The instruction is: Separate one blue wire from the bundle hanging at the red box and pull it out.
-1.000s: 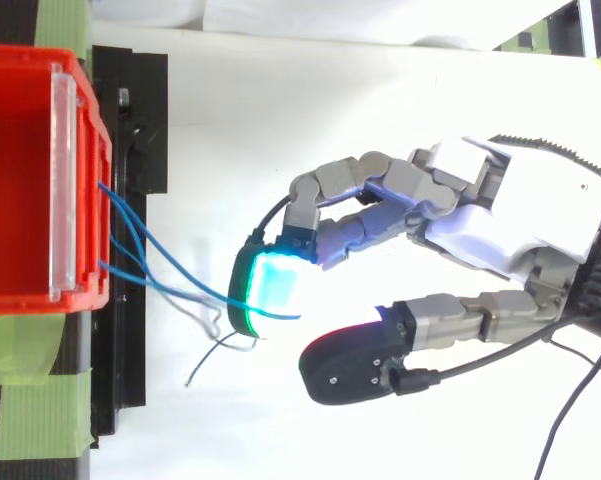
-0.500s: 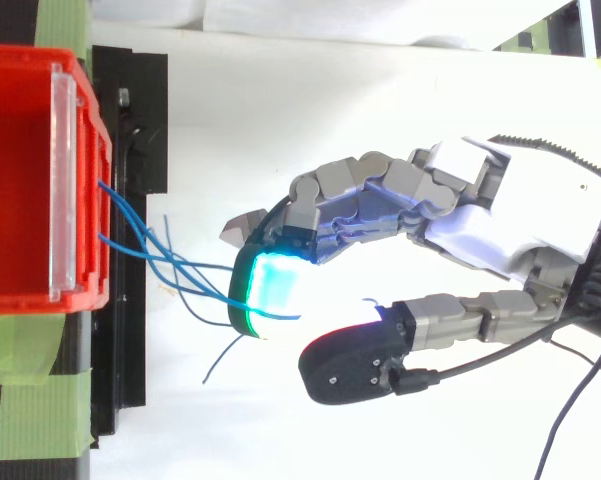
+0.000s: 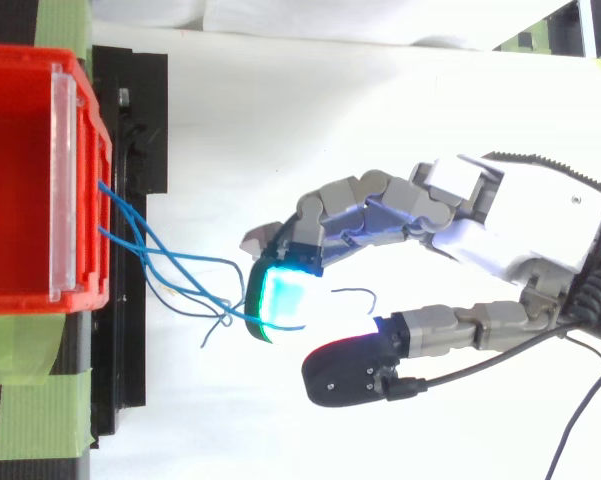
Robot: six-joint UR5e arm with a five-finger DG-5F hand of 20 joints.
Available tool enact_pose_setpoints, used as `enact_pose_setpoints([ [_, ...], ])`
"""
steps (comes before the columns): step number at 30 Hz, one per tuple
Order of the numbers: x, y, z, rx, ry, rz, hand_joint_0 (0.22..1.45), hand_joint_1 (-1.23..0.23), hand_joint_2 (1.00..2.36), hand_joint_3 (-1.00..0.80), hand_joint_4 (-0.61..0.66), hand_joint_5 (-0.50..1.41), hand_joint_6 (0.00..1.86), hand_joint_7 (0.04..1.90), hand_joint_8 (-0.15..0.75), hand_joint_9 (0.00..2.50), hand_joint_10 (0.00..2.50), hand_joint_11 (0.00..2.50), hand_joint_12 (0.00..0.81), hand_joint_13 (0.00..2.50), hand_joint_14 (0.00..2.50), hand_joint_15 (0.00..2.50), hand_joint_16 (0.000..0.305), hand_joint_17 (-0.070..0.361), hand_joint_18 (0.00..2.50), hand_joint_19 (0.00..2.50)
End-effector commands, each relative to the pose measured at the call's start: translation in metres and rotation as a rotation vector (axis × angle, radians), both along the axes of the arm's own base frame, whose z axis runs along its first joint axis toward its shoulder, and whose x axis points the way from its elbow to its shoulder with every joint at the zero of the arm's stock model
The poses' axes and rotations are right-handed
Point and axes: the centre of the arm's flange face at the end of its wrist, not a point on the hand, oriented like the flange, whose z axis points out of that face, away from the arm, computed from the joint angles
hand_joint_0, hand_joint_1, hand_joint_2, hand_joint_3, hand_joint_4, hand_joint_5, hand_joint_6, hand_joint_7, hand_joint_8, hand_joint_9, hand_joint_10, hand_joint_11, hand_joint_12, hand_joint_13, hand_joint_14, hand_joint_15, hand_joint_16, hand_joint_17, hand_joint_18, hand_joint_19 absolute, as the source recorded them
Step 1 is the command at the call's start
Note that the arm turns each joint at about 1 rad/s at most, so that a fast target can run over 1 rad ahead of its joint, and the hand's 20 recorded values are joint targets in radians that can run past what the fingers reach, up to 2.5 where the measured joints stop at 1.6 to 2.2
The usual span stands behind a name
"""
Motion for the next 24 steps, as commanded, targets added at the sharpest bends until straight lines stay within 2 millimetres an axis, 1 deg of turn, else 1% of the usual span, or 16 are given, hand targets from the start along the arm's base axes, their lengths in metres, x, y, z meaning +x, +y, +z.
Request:
enact_pose_setpoints([
  [1, -0.010, 0.002, -0.004, 0.004, 0.063, -0.013, 0.59, -0.87, 1.01, -0.04, -0.04, -0.10, 0.86, 1.19, 0.329, 0.49, 0.00, 0.16, 0.477, 0.45, 0.01, 0.33, 0.067, 0.150, 0.53, 0.29],
  [2, -0.011, 0.002, -0.004, 0.011, 0.065, -0.018, 0.59, -0.87, 1.01, -0.04, -0.04, -0.10, 0.86, 1.20, 0.331, 0.49, 0.01, 0.17, 0.478, 0.45, 0.01, 0.33, 0.067, 0.150, 0.54, 0.28],
  [3, -0.017, 0.005, -0.007, 0.047, 0.090, -0.026, 0.59, -0.87, 1.01, -0.04, -0.04, -0.10, 0.86, 1.20, 0.331, 0.49, 0.00, 0.17, 0.477, 0.45, 0.01, 0.34, 0.067, 0.150, 0.54, 0.28],
  [10, -0.026, 0.010, -0.007, 0.087, 0.115, -0.047, 0.59, -0.87, 1.01, -0.04, -0.03, -0.10, 0.86, 1.20, 0.335, 0.50, 0.00, 0.17, 0.479, 0.46, 0.01, 0.34, 0.067, 0.150, 0.55, 0.29],
  [17, -0.037, 0.012, -0.005, 0.091, 0.152, -0.081, 0.59, -0.87, 1.01, -0.04, -0.03, -0.10, 0.87, 1.19, 0.339, 0.51, 0.00, 0.18, 0.484, 0.47, 0.01, 0.34, 0.067, 0.151, 0.56, 0.29],
  [19, -0.045, 0.012, -0.004, 0.084, 0.163, -0.081, 0.59, -0.87, 1.01, -0.04, -0.03, -0.10, 0.87, 1.19, 0.339, 0.51, 0.00, 0.18, 0.483, 0.47, 0.01, 0.34, 0.067, 0.151, 0.57, 0.29],
  [20, -0.054, 0.010, -0.006, 0.077, 0.169, -0.082, 0.59, -0.87, 1.01, -0.05, -0.03, -0.10, 0.87, 1.19, 0.339, 0.52, 0.00, 0.18, 0.483, 0.47, 0.01, 0.34, 0.067, 0.151, 0.57, 0.29],
  [21, -0.059, 0.008, -0.007, 0.076, 0.163, -0.087, 0.59, -0.87, 1.01, -0.04, -0.04, -0.10, 0.87, 1.19, 0.339, 0.52, 0.00, 0.18, 0.483, 0.47, 0.01, 0.34, 0.067, 0.151, 0.57, 0.29],
  [24, -0.065, 0.010, -0.009, 0.089, 0.107, -0.113, 0.59, -0.87, 1.01, -0.04, -0.03, -0.10, 0.87, 1.19, 0.339, 0.52, 0.00, 0.18, 0.483, 0.48, 0.01, 0.34, 0.067, 0.152, 0.57, 0.29],
])
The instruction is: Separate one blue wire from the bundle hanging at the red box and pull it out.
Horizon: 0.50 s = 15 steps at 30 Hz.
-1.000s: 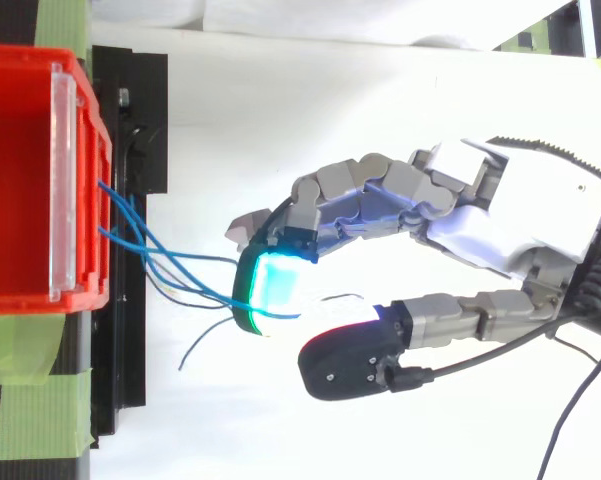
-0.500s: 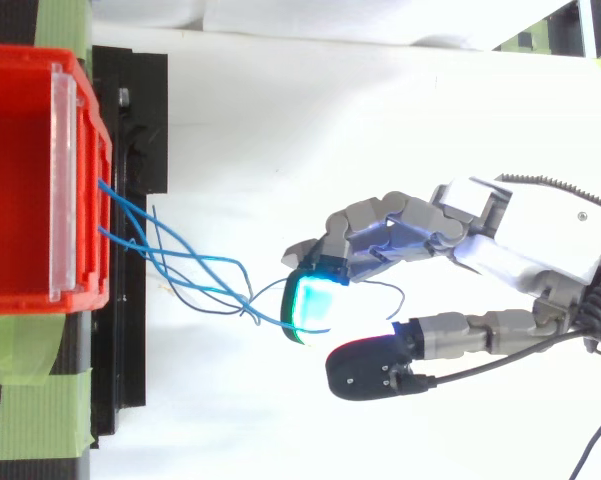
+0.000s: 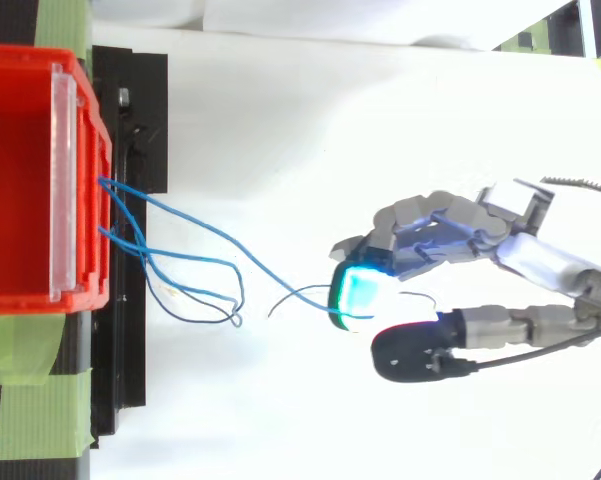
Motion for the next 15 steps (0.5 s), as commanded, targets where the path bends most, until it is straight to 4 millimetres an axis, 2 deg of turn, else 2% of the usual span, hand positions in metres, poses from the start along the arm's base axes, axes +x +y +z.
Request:
enact_pose_setpoints([
  [1, -0.008, 0.001, -0.001, 0.005, -0.038, -0.022, 0.59, -0.87, 1.01, -0.04, -0.03, -0.10, 0.87, 1.20, 0.339, 0.52, 0.00, 0.18, 0.484, 0.48, 0.01, 0.34, 0.067, 0.151, 0.57, 0.30],
  [7, -0.028, -0.002, -0.026, 0.028, -0.036, -0.028, 0.59, -0.87, 1.01, -0.04, -0.04, -0.10, 0.87, 1.20, 0.339, 0.52, 0.00, 0.18, 0.484, 0.48, 0.01, 0.35, 0.067, 0.151, 0.57, 0.29],
  [15, -0.039, -0.003, -0.039, 0.067, -0.036, -0.028, 0.59, -0.87, 1.01, -0.04, -0.04, -0.10, 0.87, 1.19, 0.340, 0.52, 0.01, 0.19, 0.485, 0.48, 0.01, 0.35, 0.067, 0.152, 0.57, 0.29],
])
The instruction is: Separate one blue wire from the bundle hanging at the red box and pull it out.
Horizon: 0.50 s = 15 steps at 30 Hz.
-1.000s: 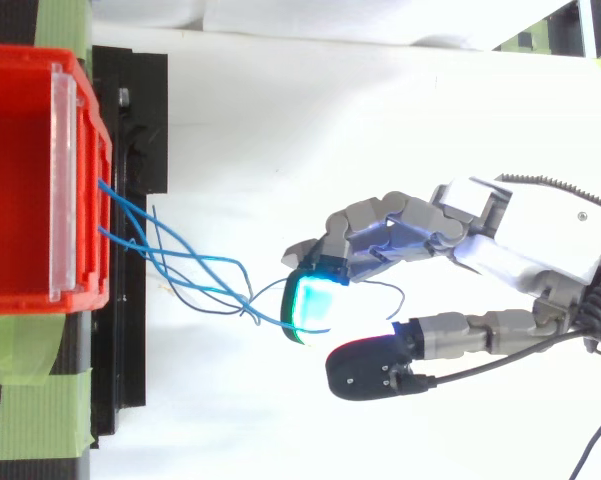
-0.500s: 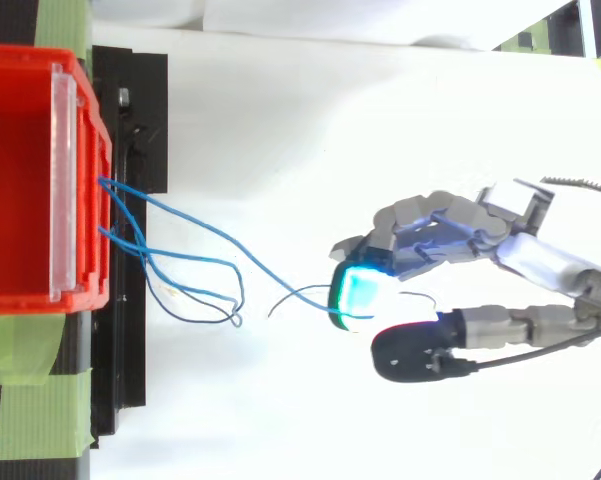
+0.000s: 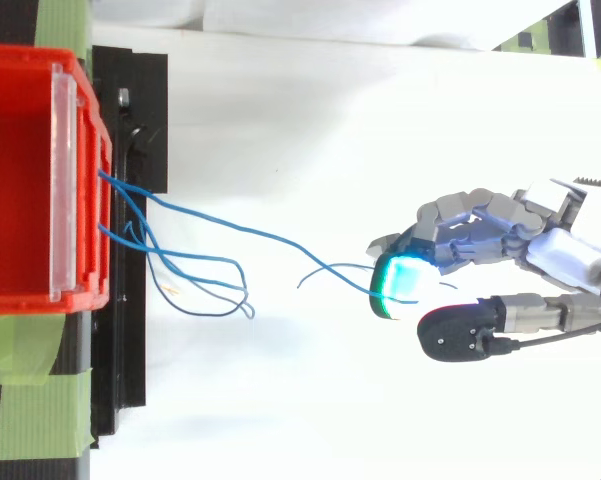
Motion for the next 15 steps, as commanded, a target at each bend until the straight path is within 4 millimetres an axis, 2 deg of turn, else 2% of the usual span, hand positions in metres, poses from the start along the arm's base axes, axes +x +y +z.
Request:
enact_pose_setpoints([
  [1, -0.0039, 0.0009, -0.0043, 0.003, 0.004, 0.005, 0.59, -0.87, 1.01, -0.04, -0.04, -0.10, 0.87, 1.19, 0.341, 0.52, 0.00, 0.19, 0.485, 0.48, 0.01, 0.34, 0.067, 0.152, 0.57, 0.30],
  [15, 0.0042, 0.0054, -0.0030, -0.011, -0.040, 0.019, 0.59, -0.87, 1.01, -0.04, -0.04, -0.10, 0.87, 1.18, 0.342, 0.53, 0.00, 0.19, 0.484, 0.48, 0.01, 0.34, 0.067, 0.151, 0.57, 0.29],
])
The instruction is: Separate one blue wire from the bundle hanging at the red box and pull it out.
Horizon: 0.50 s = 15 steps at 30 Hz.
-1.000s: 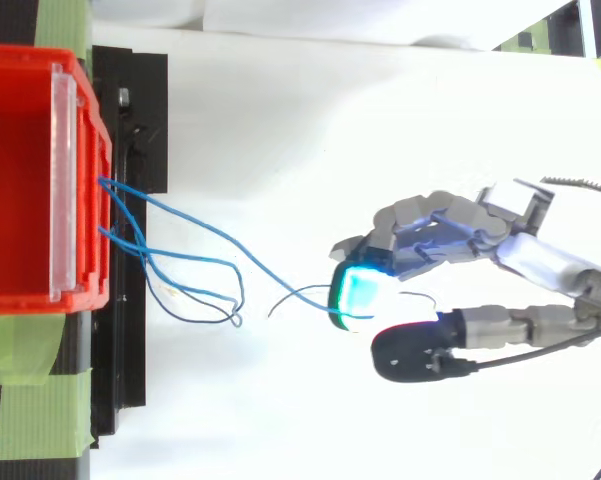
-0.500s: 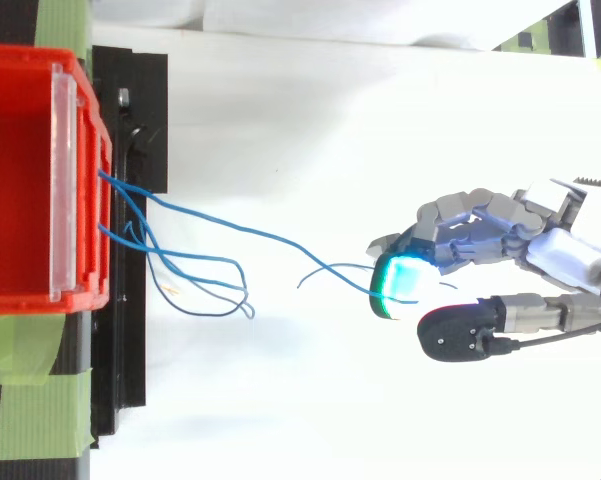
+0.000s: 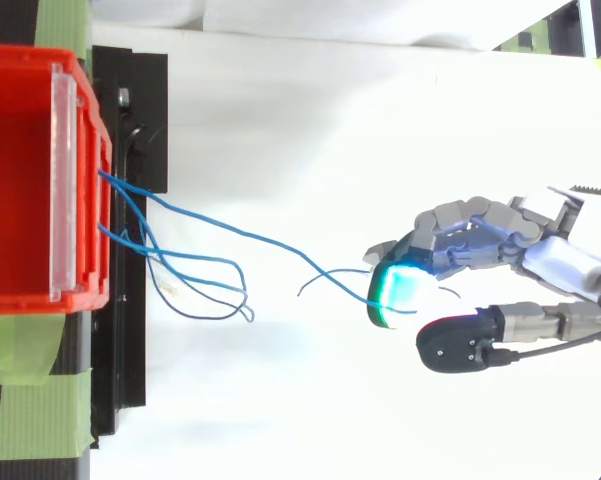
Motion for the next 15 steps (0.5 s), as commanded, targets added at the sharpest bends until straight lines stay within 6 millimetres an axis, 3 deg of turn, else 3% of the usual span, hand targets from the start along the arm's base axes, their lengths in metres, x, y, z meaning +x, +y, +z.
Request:
enact_pose_setpoints([
  [1, 0.0020, 0.0008, 0.0004, 0.004, -0.014, 0.001, 0.59, -0.87, 1.01, -0.04, -0.04, -0.10, 0.87, 1.18, 0.341, 0.53, 0.00, 0.18, 0.484, 0.48, 0.01, 0.34, 0.067, 0.151, 0.57, 0.29],
  [15, 0.0039, 0.0019, 0.0008, 0.014, -0.032, 0.001, 0.59, -0.87, 1.01, -0.04, -0.04, -0.10, 0.87, 1.19, 0.340, 0.53, 0.00, 0.18, 0.482, 0.48, 0.01, 0.34, 0.067, 0.152, 0.57, 0.28],
])
